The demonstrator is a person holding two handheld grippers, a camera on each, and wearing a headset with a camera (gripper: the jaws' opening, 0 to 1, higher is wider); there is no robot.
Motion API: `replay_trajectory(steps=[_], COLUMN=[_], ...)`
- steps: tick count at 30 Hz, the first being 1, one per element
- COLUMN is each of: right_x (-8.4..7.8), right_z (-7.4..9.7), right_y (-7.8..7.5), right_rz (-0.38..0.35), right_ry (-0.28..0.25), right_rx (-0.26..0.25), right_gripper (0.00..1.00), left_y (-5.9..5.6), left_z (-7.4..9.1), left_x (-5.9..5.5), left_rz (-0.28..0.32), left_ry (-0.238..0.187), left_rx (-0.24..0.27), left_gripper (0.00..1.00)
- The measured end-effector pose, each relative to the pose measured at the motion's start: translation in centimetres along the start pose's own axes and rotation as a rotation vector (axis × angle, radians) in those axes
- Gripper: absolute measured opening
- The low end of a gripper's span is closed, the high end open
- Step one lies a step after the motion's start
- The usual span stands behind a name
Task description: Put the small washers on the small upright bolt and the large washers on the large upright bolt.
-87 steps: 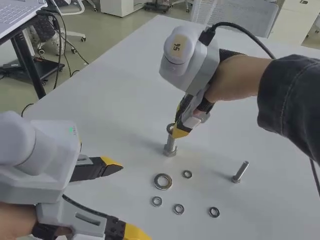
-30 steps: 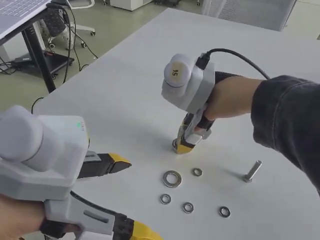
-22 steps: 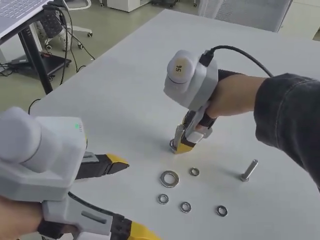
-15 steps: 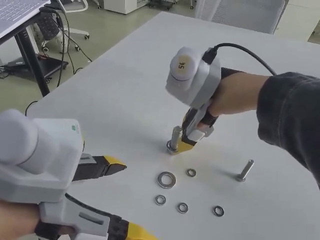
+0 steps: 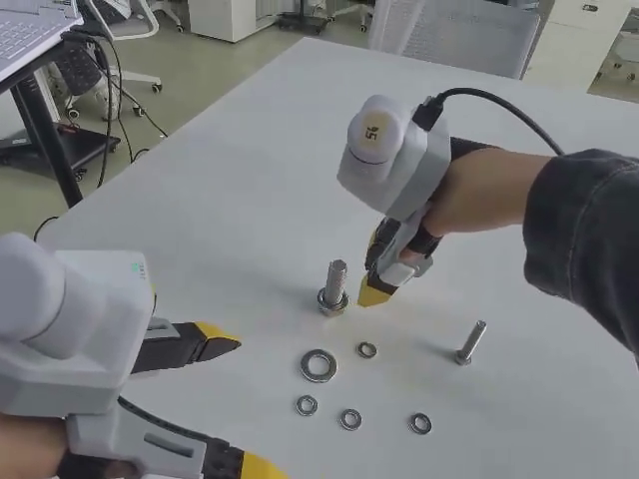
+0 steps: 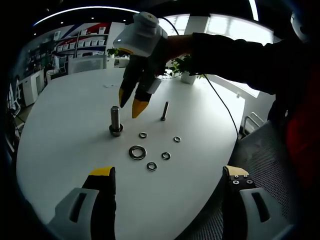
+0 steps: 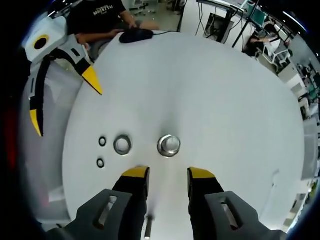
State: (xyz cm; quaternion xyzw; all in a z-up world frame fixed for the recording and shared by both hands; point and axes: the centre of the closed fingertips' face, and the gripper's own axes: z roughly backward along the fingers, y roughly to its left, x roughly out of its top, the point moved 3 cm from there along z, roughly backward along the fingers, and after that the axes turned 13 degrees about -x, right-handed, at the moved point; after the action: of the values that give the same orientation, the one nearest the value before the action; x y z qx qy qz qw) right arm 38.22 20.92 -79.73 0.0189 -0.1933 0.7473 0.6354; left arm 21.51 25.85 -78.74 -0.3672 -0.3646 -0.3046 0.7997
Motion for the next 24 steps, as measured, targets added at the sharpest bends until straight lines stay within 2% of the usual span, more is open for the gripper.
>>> replay_trajectory(steps=[7,14,24], right_x=[-0.2,-0.3,0.0], right_z=[0.2,0.7,0.4], right_y=[0.4,1.9,3.6], right_rz=[0.002,0.015,0.043], right_ry=[0.0,-0.003,-0.003], right_rx=[0.0,0.003,0.021], right_gripper=[0.32,0.32,0.31], left_y=[0.1,0.3,0.7], left_z=[0.1,0.1,0.0], left_x=[0.0,0.0,0.1], left_rz=[-0.005,-0.011,-0.018], left_ry=[0.001,0.004,0.009], left_rx=[0.0,0.001,0.01], left_gripper=[0.87,0.87,0.87])
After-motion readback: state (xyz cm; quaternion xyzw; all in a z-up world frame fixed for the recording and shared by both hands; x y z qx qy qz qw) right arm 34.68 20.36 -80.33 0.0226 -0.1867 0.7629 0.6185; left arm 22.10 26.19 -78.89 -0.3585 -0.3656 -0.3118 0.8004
